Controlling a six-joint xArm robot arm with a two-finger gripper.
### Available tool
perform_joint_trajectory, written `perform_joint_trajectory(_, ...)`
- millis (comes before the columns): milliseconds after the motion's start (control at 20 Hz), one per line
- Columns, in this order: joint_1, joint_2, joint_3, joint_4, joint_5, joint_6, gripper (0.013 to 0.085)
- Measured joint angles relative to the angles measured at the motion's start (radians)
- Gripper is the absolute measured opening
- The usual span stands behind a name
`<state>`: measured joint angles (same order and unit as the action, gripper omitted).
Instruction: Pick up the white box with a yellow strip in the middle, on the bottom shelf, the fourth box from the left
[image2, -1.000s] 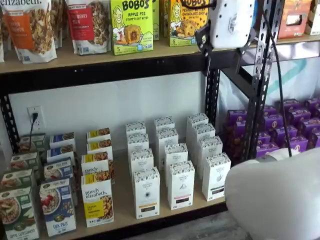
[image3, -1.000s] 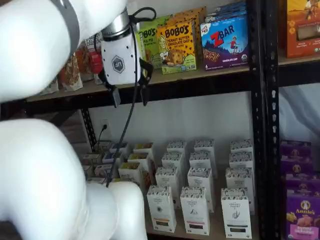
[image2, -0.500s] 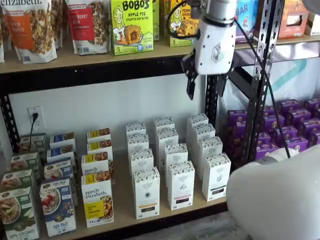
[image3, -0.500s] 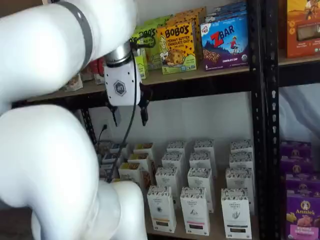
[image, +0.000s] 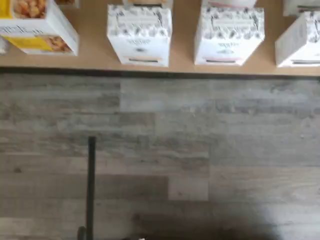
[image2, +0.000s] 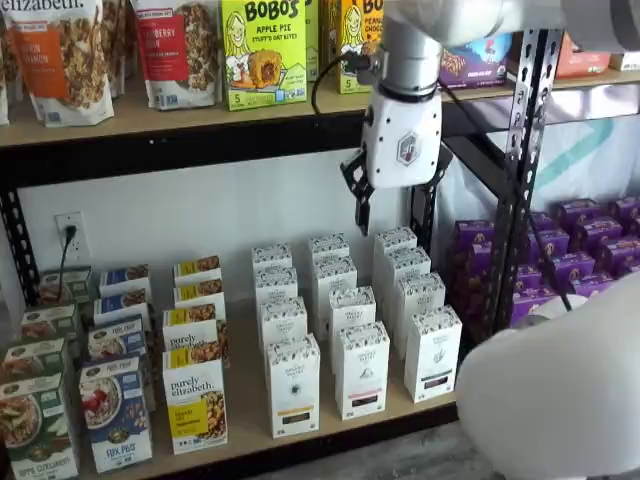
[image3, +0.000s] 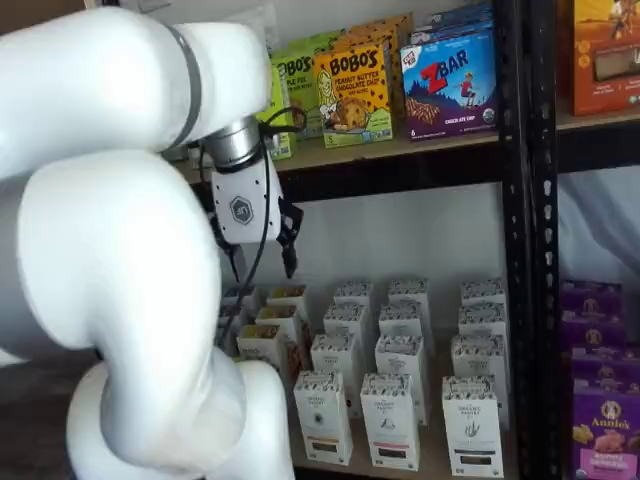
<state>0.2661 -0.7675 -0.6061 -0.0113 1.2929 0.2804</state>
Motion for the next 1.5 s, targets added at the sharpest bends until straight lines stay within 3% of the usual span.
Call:
perform_joint_trajectory(300, 0.024, 0.085, 0.029, -0.032, -0.087, 0.038, 0.0850)
perform_joint_trajectory(600, 0.019, 0.107, 0.075, -0.033, -0.220, 0.038, 0.0850)
perform_joint_trajectory(950, 0.032, 0.195, 0.065, -0.026, -0.281, 0.049, 0.0850)
perform_joint_trajectory(1500, 0.095, 0.340, 0.088, -0.108, -0.516, 0.172, 0.0850)
